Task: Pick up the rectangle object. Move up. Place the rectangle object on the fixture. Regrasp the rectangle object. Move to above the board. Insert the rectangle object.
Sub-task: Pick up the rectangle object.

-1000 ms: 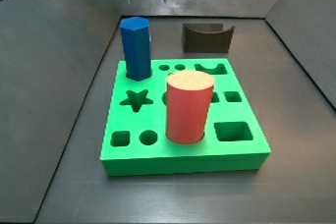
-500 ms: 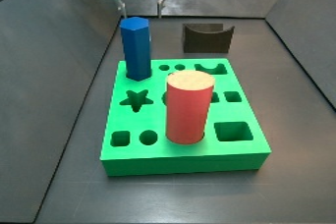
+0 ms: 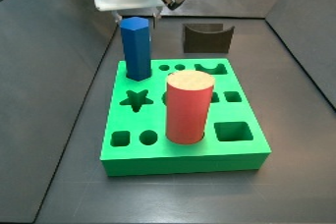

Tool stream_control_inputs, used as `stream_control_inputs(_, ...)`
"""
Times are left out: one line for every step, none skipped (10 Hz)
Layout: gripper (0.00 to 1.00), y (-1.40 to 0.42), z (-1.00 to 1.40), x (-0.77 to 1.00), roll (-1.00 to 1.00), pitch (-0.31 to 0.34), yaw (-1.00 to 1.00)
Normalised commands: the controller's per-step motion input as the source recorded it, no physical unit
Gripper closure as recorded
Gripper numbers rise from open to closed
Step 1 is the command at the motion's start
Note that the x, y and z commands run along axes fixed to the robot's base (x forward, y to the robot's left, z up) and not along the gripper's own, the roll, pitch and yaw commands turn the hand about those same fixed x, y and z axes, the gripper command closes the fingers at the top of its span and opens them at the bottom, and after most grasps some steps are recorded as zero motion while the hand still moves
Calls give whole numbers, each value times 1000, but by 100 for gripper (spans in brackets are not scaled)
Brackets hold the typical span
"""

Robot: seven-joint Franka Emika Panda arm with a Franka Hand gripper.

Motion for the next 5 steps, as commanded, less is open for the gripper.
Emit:
stream_control_inputs(0, 20, -540, 0, -160, -183, -149)
stream_control_inputs(0, 6, -669, 0, -123, -174, -131)
stream_control_inputs(0, 26, -734, 0, -129, -181, -106)
stream_control_inputs(0, 11, -757, 0, -119, -177, -114)
stream_control_inputs(0, 43, -774, 0, -77, -130, -106)
